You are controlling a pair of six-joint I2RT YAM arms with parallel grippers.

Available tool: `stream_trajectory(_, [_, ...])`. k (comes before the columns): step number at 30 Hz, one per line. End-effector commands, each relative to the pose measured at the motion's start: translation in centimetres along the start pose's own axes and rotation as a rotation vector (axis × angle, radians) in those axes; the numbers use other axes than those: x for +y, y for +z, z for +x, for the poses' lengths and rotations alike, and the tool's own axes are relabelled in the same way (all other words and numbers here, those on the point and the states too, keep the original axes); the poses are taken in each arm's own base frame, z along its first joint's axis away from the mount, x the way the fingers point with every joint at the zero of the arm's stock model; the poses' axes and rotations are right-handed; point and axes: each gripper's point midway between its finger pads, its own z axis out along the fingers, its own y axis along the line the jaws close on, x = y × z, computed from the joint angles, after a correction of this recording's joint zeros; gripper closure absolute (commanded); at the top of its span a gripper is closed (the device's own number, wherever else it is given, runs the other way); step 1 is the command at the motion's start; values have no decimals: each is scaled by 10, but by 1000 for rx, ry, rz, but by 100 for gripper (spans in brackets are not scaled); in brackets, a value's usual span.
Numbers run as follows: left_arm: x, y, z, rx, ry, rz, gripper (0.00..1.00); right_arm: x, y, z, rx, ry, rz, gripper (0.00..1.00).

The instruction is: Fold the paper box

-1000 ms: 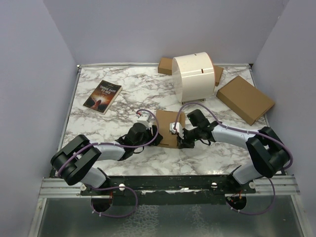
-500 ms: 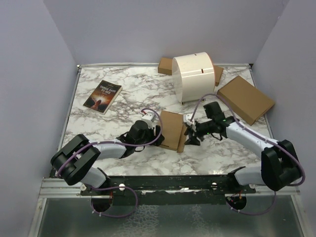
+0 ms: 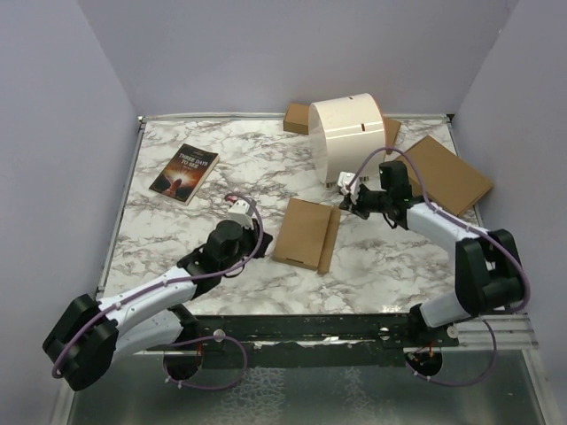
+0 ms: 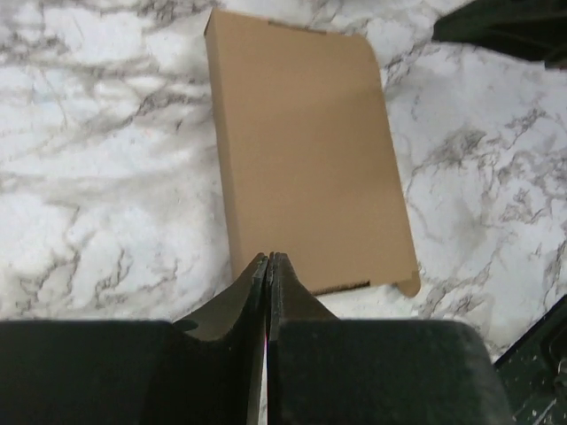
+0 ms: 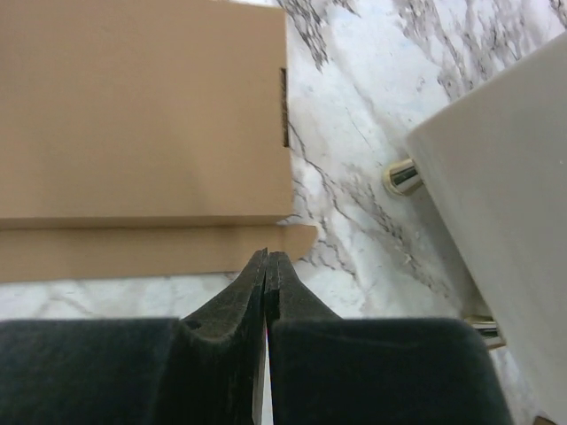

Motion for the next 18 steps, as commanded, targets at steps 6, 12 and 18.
stream_trajectory(6, [0,-21,95,266,-152,71,98,-47,35,22,89,-187,61,99])
stream_trajectory(12, [-1,-3,101,302,-122,61,95,-40,64,31,119,-245,13,99])
stream_trajectory(18, [12,9,96,296,-94,-35,94,-39,76,40,146,-258,-15,99])
